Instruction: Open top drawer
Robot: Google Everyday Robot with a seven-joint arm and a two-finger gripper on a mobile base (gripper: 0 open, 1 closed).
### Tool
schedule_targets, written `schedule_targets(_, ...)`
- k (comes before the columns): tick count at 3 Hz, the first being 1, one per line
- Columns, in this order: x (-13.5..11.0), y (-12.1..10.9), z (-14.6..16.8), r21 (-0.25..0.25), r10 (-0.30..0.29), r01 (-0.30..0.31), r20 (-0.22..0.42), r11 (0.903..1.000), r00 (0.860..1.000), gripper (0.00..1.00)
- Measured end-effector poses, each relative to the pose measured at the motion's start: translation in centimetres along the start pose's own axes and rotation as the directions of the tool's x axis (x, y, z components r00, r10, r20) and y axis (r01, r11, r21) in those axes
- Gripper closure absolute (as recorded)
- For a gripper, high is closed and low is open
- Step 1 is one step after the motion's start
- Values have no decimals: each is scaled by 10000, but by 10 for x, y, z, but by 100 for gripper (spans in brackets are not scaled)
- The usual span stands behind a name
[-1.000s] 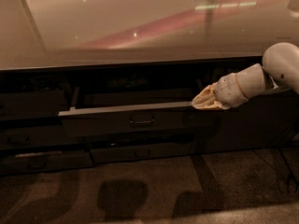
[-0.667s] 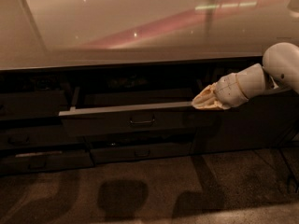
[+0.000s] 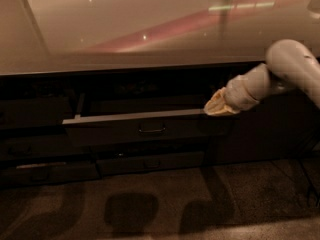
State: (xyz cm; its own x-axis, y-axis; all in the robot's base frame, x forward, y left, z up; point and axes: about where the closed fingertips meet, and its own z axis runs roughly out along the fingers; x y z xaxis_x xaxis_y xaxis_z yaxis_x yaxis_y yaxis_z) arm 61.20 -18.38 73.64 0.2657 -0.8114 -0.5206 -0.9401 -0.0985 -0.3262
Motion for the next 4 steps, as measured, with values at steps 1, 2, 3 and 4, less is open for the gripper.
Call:
schedule_targets(1,11,-29,20,-340,326,-410,-2177,9986,9755,100)
schedule_targets(2,11,-29,20,-341,326,-409,-2174,9986,9755,100)
schedule_targets(3,31,-46,24,-94,459,-485,-1840,9988,9819,100)
schedule_targets(4,31,-46,24,-93,458,-484,-1843,9988,9818,100)
